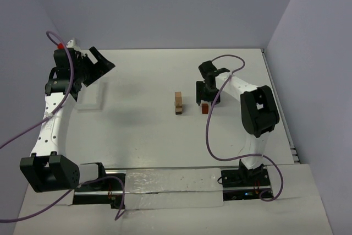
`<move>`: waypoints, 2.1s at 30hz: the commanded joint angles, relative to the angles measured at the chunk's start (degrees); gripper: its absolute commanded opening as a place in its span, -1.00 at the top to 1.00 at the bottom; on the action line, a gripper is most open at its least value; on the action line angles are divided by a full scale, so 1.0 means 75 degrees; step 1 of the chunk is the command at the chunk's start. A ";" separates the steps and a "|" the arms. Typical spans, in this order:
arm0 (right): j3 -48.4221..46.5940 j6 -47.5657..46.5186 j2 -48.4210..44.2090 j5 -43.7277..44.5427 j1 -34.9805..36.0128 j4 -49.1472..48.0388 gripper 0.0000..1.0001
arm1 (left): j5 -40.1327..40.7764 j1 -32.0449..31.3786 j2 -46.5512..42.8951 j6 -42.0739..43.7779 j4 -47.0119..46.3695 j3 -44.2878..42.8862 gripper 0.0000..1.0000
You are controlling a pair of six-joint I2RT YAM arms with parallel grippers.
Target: Build the wood block tower
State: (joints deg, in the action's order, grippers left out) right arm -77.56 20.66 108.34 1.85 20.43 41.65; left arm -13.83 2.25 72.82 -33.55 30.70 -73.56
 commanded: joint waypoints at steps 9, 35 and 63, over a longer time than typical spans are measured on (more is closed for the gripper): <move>0.0040 0.0163 0.0144 -0.0106 -0.0040 0.0036 -0.28 | -0.0241 0.0122 -0.0041 -0.0108 -0.0167 -0.0047 -0.98; -0.0581 -0.0721 -0.2023 -0.0957 -0.0403 0.0775 1.00 | -0.0037 0.0169 -0.0545 0.0088 -0.0136 0.0203 -0.98; -0.3113 0.1930 -0.1115 0.2059 0.2642 0.1949 1.00 | 0.0083 0.0284 -0.0936 0.0130 -0.0339 0.0607 -0.99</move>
State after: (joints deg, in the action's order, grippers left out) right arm -98.03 29.61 97.78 12.10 37.66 52.70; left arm -13.33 3.65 67.20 -33.30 30.25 -69.67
